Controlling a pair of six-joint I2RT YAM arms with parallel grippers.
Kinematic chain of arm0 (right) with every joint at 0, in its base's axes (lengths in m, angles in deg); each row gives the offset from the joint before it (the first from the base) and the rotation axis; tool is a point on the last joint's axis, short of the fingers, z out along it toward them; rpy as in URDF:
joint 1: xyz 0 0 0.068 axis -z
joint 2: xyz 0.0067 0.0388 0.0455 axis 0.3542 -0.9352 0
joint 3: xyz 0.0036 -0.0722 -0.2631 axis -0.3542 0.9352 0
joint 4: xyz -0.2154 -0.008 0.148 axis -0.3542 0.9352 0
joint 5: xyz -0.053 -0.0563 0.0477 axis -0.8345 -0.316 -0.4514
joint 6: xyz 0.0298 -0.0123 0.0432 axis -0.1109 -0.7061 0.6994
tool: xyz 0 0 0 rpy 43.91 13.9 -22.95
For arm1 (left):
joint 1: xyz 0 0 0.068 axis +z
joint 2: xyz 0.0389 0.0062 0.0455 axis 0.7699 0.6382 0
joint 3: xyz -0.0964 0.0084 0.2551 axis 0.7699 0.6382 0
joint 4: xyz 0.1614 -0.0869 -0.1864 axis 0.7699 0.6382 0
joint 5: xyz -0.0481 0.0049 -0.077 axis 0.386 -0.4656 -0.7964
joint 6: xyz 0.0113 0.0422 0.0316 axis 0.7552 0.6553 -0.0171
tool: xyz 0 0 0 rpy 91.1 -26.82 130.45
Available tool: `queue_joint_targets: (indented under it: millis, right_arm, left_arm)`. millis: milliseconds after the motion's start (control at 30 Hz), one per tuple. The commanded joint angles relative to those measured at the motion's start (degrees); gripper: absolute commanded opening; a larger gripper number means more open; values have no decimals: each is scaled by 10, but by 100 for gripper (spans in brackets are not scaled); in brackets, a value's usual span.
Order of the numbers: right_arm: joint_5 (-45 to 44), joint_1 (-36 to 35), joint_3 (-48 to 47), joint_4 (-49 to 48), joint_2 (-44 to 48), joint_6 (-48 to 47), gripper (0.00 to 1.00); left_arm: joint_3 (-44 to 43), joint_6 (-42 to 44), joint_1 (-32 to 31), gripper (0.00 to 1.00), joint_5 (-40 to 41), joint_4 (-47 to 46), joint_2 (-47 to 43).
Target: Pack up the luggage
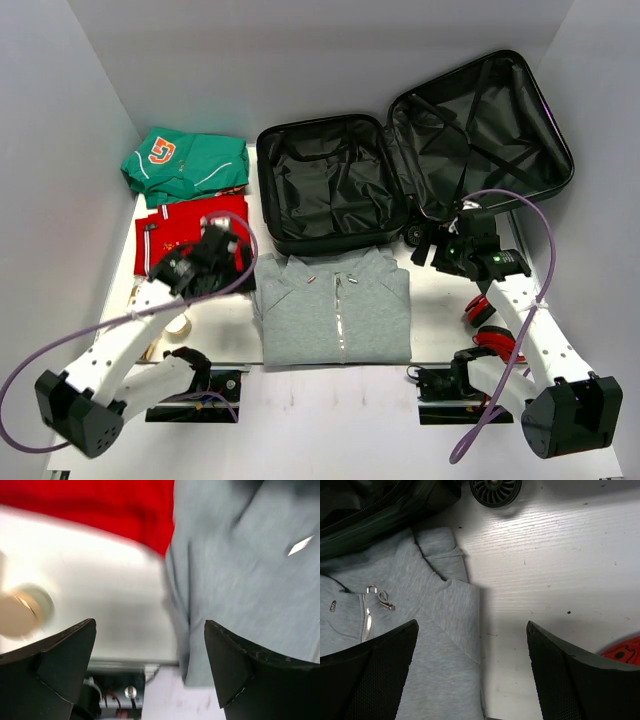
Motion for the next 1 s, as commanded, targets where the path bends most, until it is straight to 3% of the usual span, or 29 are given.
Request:
queue_joint_targets:
  millis: [0, 167, 333, 667, 967]
  right_arm:
    - [20, 1, 2, 20, 6, 18, 90]
    - [79, -1, 19, 39, -18, 17, 90]
    - [162, -2, 72, 11, -38, 14, 90]
    - [207, -8, 127, -92, -51, 19, 90]
    - [185, -44, 149, -90, -130, 14, 90]
  left_arm:
    - [49, -85, -47, 100, -39, 48, -63]
    - [169, -149, -130, 100, -45, 4, -110]
    - [210, -155, -192, 100, -51, -106, -104]
    - [252, -206, -196, 100, 59, -211, -60]
    - [311, -254, -167, 100, 43, -306, 13]
